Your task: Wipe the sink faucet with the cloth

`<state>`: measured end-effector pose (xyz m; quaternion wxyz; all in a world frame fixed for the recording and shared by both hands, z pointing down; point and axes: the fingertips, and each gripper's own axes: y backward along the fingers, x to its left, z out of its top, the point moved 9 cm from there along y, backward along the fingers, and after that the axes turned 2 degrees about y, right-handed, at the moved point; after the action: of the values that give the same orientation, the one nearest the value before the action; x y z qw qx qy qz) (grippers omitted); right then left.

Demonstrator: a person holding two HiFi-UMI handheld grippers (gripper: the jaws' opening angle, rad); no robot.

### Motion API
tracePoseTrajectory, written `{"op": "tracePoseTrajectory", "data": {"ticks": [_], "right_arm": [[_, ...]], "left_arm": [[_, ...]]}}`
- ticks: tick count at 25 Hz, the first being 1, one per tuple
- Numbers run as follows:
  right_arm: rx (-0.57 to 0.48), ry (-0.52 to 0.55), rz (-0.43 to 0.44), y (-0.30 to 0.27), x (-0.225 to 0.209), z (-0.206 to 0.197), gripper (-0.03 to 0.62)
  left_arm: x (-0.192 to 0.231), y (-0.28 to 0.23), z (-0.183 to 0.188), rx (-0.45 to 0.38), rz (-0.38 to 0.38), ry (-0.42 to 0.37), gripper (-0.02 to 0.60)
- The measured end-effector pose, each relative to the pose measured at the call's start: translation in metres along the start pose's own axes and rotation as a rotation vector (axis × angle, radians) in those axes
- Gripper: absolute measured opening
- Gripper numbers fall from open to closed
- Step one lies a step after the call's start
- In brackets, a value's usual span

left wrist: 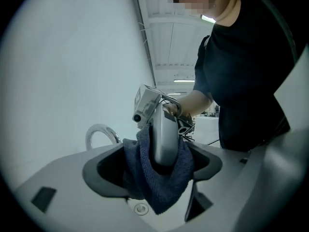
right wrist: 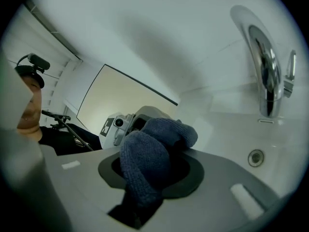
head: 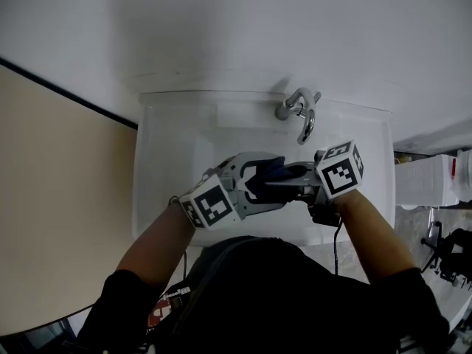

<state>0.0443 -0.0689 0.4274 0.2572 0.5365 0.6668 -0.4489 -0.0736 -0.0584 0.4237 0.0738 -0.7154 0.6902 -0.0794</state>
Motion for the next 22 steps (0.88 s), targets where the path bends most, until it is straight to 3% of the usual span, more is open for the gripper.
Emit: {"op": "tracePoseTrajectory", "data": {"ticks": [3,7,9,11,18,22], "right_arm": [[-0.029,-0.06,0.049,-0.001,-0.003,-0.003,0.126],[-0.08,-0.142,0.183,0.001,-0.006,-0.009,0.165],[-0.1,-0.154,0.242,0.003,-0.007,-0.013,0.221],[-0.118,-0.153,0.272,0.006,-0.007,-0.015,0.233],[-0.23,-0.164,0.222,0.043,-0.019,-0.025,0.233],[-0.319,-0.212,0.124,0.083,-0.037,-0.046,0.233]], "left_arm": [[-0.001,0.007,-0.005,-0.041,0.039,0.003,0.31],[-0.002,0.01,-0.01,-0.079,0.027,0.029,0.271],[-0.001,0.011,-0.009,-0.113,0.013,0.039,0.242],[0.001,0.011,-0.009,-0.15,0.001,0.074,0.222],[0.018,0.012,-0.014,-0.199,0.019,0.221,0.176],[0.051,0.015,-0.04,-0.135,0.171,0.277,0.175]]}}
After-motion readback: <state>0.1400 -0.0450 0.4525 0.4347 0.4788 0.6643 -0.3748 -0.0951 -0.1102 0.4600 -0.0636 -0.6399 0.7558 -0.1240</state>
